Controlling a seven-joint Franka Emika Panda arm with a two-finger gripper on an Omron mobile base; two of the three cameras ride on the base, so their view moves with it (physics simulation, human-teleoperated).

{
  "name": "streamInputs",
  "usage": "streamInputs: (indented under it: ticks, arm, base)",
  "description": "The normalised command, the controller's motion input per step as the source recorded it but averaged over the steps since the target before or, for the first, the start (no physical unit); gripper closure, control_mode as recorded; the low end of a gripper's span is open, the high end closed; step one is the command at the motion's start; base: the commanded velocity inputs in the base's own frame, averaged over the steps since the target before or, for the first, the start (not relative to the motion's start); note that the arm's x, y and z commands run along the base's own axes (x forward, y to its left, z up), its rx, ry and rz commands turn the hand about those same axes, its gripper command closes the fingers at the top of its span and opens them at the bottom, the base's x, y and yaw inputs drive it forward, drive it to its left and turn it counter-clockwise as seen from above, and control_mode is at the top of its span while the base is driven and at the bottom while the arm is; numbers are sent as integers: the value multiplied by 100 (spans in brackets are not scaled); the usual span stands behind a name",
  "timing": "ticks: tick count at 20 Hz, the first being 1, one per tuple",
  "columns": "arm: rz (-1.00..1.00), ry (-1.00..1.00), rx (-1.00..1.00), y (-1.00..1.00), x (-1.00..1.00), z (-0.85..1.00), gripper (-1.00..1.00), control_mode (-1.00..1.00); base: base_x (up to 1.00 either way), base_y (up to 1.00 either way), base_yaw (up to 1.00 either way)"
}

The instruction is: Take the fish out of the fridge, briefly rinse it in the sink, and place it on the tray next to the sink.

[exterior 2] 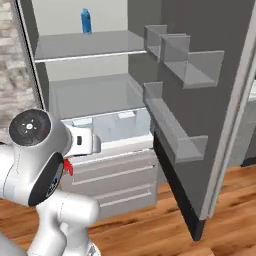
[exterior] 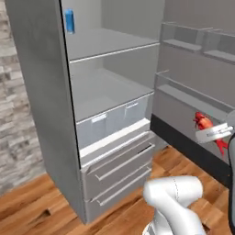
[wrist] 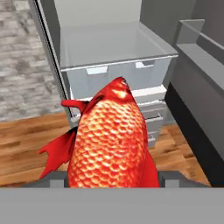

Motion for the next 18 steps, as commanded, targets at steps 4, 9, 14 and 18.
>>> streamInputs:
  ticks: [4, 9, 14, 18]
  arm:
    - [0, 0, 0, 0, 0, 0, 100, 100]
    - [0, 0, 0, 0, 0, 0, 100, 100]
    - [0, 0, 0, 0, 0, 0, 100, 100]
    - [0, 0, 0, 0, 0, 0, 100, 100]
  base:
    - [-22, 9, -100]
    - [-21, 11, -100]
    - [-15, -2, -99]
    - [6, -65, -90]
